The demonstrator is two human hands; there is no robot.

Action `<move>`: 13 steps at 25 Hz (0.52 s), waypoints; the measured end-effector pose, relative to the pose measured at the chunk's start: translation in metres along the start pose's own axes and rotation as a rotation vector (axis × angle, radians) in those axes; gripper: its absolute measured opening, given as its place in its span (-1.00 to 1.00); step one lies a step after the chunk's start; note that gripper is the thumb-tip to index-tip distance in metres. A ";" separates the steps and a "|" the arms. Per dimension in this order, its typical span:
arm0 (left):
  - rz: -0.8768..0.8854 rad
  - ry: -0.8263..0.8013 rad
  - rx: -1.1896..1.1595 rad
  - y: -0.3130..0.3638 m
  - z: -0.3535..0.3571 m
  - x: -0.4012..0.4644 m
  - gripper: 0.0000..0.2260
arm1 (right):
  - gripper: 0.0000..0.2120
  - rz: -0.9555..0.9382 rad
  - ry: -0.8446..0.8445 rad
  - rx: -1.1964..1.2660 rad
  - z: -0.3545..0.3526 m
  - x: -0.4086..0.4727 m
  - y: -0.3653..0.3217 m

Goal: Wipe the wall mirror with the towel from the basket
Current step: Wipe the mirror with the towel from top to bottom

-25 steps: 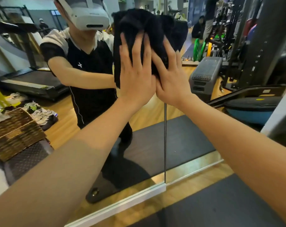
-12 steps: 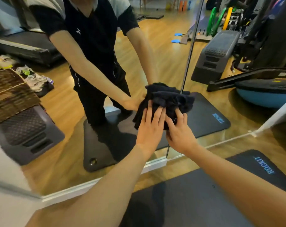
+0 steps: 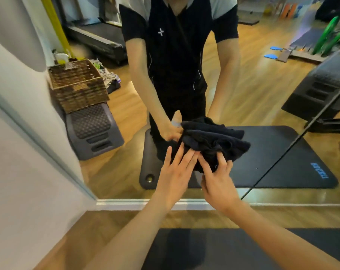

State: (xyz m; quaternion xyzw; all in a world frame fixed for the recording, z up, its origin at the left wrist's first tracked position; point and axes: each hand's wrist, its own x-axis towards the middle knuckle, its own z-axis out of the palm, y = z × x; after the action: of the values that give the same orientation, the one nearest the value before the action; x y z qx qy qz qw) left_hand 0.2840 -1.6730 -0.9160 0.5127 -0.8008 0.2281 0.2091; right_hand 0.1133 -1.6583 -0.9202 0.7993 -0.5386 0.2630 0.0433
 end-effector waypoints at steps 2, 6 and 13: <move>-0.055 -0.016 -0.009 -0.039 -0.005 -0.027 -0.36 | -0.05 -0.025 -0.037 0.010 0.019 0.008 -0.041; -0.076 -0.071 0.079 -0.120 -0.025 -0.075 -0.35 | 0.04 -0.056 -0.074 0.018 0.056 0.029 -0.127; -0.273 -0.186 0.156 -0.244 -0.056 -0.154 -0.38 | -0.10 -0.233 -0.080 -0.027 0.097 0.065 -0.278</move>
State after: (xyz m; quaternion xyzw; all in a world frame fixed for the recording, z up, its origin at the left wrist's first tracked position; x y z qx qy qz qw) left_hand 0.5725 -1.6190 -0.9219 0.6504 -0.7194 0.2107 0.1229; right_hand 0.4134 -1.6311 -0.9139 0.8656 -0.4470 0.2168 0.0626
